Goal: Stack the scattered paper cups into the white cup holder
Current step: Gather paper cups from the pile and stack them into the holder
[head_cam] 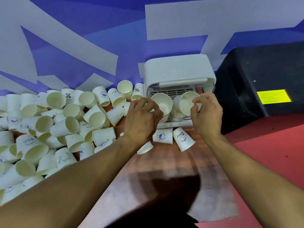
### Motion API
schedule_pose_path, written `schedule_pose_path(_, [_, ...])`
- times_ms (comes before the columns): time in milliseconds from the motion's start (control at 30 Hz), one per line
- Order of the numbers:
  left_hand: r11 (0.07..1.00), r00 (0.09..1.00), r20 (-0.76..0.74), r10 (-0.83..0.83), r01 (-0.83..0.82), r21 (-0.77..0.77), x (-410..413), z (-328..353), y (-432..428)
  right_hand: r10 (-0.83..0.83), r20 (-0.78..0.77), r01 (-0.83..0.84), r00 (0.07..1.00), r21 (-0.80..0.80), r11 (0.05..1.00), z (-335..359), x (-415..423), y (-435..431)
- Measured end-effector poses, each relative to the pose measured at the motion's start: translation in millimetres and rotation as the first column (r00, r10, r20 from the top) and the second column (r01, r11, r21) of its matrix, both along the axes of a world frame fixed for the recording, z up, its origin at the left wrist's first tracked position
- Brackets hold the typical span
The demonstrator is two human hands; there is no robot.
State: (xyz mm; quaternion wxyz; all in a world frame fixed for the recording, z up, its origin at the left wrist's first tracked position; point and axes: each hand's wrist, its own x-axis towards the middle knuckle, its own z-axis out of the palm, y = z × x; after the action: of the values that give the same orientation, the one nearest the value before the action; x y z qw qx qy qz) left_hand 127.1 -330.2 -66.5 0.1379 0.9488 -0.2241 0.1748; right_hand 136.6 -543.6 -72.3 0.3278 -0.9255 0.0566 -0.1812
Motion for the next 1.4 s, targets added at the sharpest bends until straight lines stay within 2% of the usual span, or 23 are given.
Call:
schedule_pose_path(67, [0.999,1.0,-0.031,-0.004,0.006,0.043,4.6,-4.9,-1.5,0.016,-0.06,-0.019,0.998,-0.048,0.999,-5.6,5.2,1.1])
schedule_pose_path(233, [0.995,0.995,-0.094,-0.009,0.019,0.102,15.0,-13.1,-8.5,0.044,-0.326,-0.096,0.944,-0.146,0.985,-16.6,19.7,5.5])
schedule_pose_path(367, [0.992,0.993,-0.117,-0.025,0.039,0.12,20.0,-14.0,-11.0,0.098,-0.445,-0.183,0.89,-0.151,0.971,-18.0,22.4,9.1])
schedule_pose_path(467, [0.989,0.982,-0.187,-0.025,0.051,0.136,22.6,-22.5,-8.1,0.139,-0.494,-0.263,0.858,-0.191,0.946,-20.3,22.6,4.6])
schedule_pose_path(567, [0.99,0.962,-0.269,-0.052,0.085,0.113,26.4,-34.5,-7.4,0.173,-0.484,-0.361,0.858,-0.326,0.874,-25.8,21.8,0.4])
schedule_pose_path(700, [0.988,0.942,-0.328,-0.065,0.107,0.112,28.3,-45.9,-10.7,0.202,-0.311,-0.334,0.929,-0.464,0.82,-34.6,17.8,0.7])
schedule_pose_path(833, [0.994,0.945,-0.319,-0.065,0.088,0.058,27.1,-44.0,-13.3,0.346,-0.244,-0.423,0.906,-0.538,0.729,-45.0,11.7,3.8])
schedule_pose_path(967, [0.991,0.887,-0.452,-0.089,0.124,0.047,23.8,-43.5,-11.3,0.376,-0.331,-0.499,0.866,-0.504,0.705,-53.9,6.8,6.2])
schedule_pose_path(1067, [0.99,0.876,-0.471,-0.106,0.138,0.032,21.8,-51.6,-7.1,0.381,-0.407,-0.546,0.83,-0.459,0.701,-59.2,3.5,5.3])
schedule_pose_path(1167, [0.989,0.884,-0.445,-0.143,0.15,-0.019,16.5,-55.3,-3.9,0.402,-0.409,-0.553,0.819,-0.377,0.743,-59.5,2.1,3.9])
schedule_pose_path(1233, [0.982,0.921,-0.341,-0.19,0.184,-0.05,12.2,-57.5,-2.6,0.402,-0.287,-0.482,0.87,-0.315,0.818,-56.6,-2.3,4.3])
schedule_pose_path(1300, [0.957,0.925,-0.255,-0.281,0.29,0.001,7.5,-63.4,-5.1,0.29,-0.142,-0.315,0.947,-0.214,0.925,-52.5,-12.4,6.7])
schedule_pose_path(1400, [0.883,0.852,-0.327,-0.408,0.46,0.095,-3.3,-69.1,-15.0,0.031,-0.148,-0.037,0.989,-0.041,0.998,-57.6,-37.3,11.8])
